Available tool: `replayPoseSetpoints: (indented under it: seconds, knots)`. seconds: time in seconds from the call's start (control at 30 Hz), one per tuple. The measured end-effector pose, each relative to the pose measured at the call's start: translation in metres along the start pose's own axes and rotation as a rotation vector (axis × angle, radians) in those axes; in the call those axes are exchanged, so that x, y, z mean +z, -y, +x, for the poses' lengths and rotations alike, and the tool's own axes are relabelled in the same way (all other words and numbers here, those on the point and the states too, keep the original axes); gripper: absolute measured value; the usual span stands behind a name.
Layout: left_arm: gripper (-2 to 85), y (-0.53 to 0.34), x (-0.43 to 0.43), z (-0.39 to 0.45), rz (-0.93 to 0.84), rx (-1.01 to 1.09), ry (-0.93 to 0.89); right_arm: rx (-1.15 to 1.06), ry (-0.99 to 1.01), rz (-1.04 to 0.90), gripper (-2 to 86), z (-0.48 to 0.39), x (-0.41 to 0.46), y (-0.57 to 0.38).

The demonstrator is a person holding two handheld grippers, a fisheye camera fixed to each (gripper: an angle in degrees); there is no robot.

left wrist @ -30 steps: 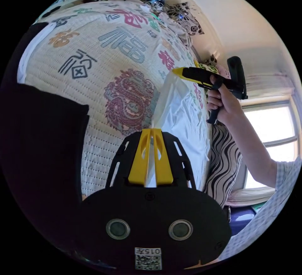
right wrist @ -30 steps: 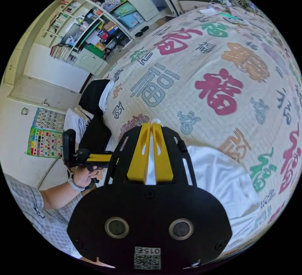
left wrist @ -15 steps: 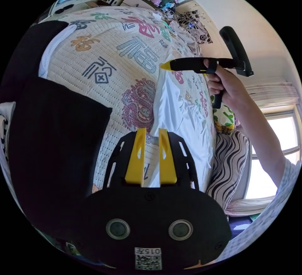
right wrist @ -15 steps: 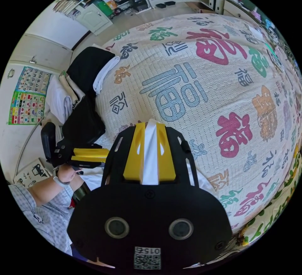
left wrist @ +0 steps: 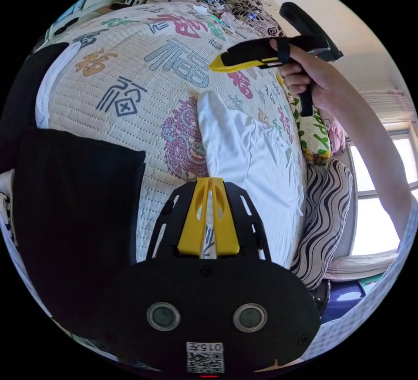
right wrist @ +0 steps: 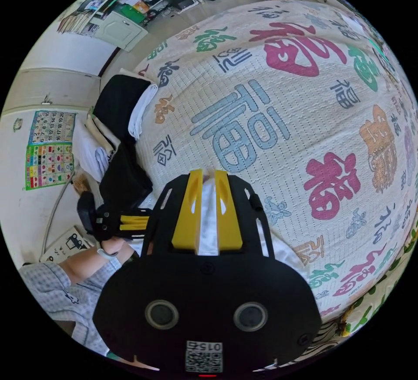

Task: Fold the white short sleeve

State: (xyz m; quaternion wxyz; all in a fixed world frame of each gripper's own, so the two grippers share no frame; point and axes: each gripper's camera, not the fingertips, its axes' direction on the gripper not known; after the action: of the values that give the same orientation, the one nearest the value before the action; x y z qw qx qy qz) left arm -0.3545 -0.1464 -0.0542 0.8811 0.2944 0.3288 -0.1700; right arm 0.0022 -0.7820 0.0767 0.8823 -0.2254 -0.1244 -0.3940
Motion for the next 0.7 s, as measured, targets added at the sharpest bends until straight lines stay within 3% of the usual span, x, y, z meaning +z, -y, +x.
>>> replayPoseSetpoints:
  seconds: [0.13,0.27,0.47,0.7]
  knots:
    - [0.6,-0.001,-0.005,0.001,-0.025,-0.010,0.005,-0.052,0.050,0.085,5.3,0.001,-0.015,-0.023]
    - [4.7,0.008,-0.025,0.028,-0.010,0.115,0.097,-0.055,0.043,0.239,5.2,0.031,-0.041,-0.127]
    - [9.7,0.081,0.015,0.105,-0.060,0.414,0.107,0.332,-0.162,0.223,6.3,0.138,-0.047,-0.337]
    - [10.1,0.150,0.117,0.179,-0.258,0.567,0.174,0.524,-0.197,0.135,8.1,0.213,-0.016,-0.444]
